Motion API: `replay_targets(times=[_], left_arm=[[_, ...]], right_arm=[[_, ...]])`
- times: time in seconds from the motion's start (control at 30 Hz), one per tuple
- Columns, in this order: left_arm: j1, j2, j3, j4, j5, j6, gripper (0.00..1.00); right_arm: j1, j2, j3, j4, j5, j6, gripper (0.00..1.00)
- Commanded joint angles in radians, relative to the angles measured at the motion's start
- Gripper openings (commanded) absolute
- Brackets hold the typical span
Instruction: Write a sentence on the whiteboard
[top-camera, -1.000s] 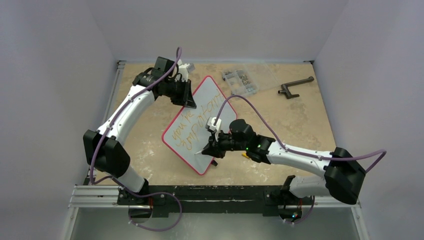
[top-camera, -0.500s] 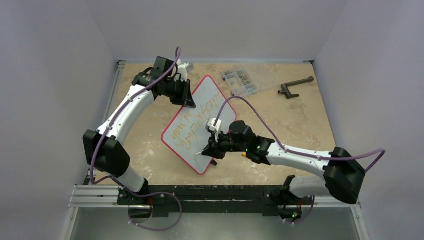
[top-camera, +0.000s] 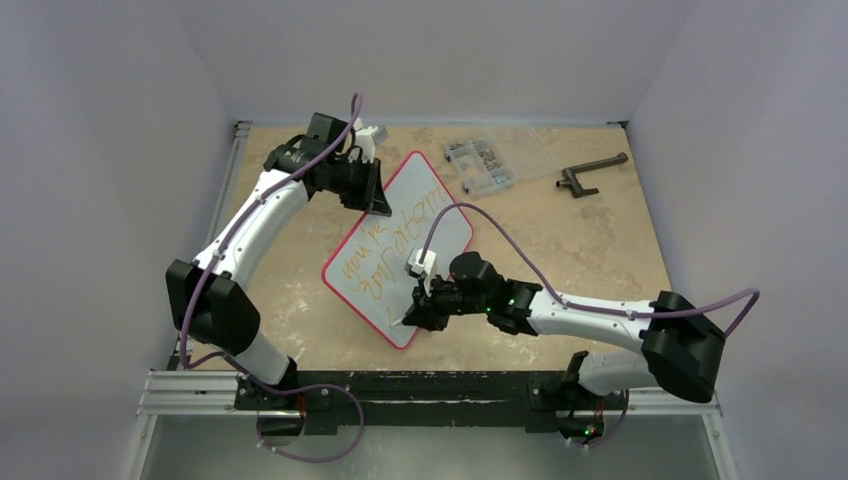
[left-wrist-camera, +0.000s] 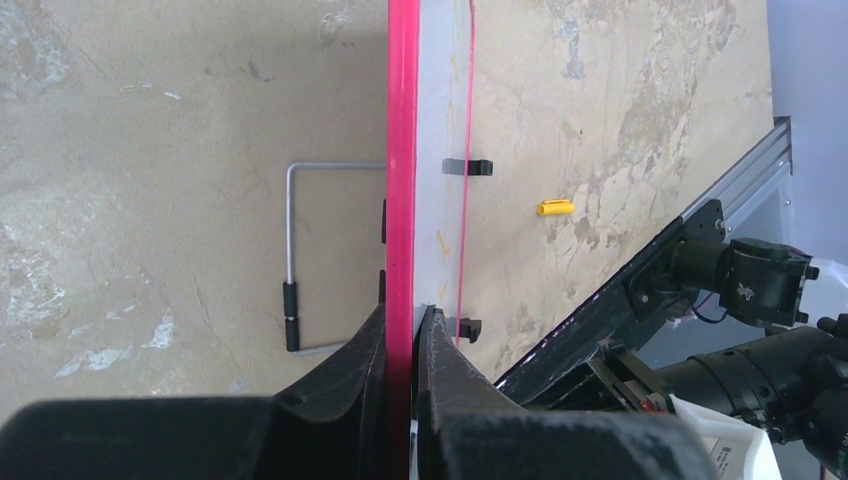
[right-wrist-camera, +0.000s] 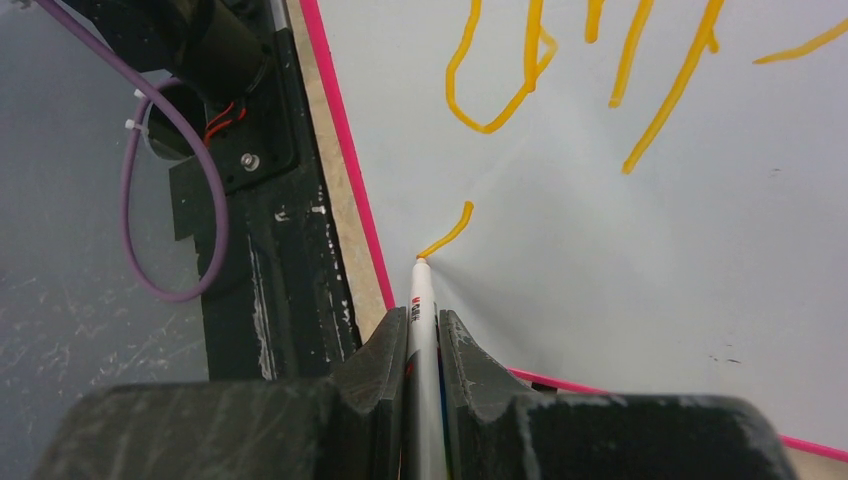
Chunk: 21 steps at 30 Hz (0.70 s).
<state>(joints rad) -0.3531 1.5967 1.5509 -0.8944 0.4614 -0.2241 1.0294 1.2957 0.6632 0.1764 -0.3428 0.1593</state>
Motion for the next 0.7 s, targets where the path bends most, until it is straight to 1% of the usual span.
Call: replay_targets(times=[0.0,0.67], left_arm=[[0.02,-0.006,-0.006,-0.014,-0.216,0.071,0.0],[0.02,-0.01,-0.006,-0.013,-0.209,0.071,0.0]], right_arm=[[0.01,0.033,0.018,-0.003,0.099,-0.003,0.0],[0.011,0.036,0.128,-0.033,0.27,-0.009,0.0]])
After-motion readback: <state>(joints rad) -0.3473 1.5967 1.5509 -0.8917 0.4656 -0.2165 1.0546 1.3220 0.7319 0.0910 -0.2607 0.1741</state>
